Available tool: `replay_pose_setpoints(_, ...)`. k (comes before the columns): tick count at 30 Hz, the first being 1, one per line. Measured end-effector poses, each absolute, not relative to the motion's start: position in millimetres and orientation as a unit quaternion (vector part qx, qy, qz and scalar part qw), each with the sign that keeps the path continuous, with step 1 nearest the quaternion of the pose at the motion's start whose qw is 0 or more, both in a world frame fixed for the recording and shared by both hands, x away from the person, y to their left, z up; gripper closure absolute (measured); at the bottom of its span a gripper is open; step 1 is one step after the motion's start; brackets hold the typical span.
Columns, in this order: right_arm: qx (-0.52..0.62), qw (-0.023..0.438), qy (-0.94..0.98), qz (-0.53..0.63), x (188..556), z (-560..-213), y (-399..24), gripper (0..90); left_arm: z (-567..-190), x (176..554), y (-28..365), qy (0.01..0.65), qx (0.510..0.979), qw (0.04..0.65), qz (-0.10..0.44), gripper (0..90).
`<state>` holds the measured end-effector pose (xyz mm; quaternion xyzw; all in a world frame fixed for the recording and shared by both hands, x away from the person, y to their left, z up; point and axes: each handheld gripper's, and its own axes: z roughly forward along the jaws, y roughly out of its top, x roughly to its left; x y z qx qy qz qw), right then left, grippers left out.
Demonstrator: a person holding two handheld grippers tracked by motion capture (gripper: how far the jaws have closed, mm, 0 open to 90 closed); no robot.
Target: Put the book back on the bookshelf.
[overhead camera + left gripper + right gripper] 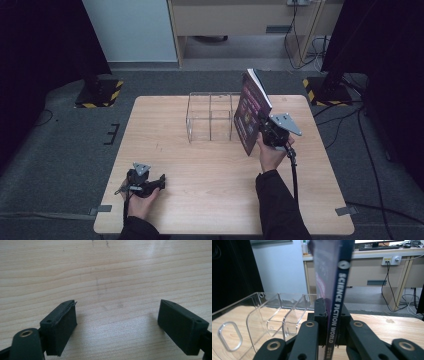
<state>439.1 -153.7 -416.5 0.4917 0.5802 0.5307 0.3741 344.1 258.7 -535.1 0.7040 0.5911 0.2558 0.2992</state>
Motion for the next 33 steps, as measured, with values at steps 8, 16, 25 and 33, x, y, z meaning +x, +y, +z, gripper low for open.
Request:
replay_pose_setpoints(8, 0.498, 0.383, 0.563, 0.537, 439.9, -417.5, -147.3, 84.2, -535.1, 344.1, 258.9, 0.591, 0.705, 0.299, 0.256, 14.5)
replay_pose_setpoints(16, 0.497, 0.397, 0.548, 0.543, 441.7, -418.3, -143.2, 84.3, -535.1, 344.2, 258.9, 0.591, 0.704, 0.299, 0.256, 14.5)
replay_pose_setpoints(25, 0.479, 0.402, 0.57, 0.533, 439.7, -417.9, -141.7, 82.7, -535.1, 344.2, 258.8, 0.591, 0.704, 0.299, 0.256, 14.5)
replay_pose_setpoints(33, 0.469, 0.394, 0.596, 0.519, 440.0, -420.7, -140.2, 66.1, -535.1, 344.2, 258.8, 0.591, 0.704, 0.299, 0.256, 14.5)
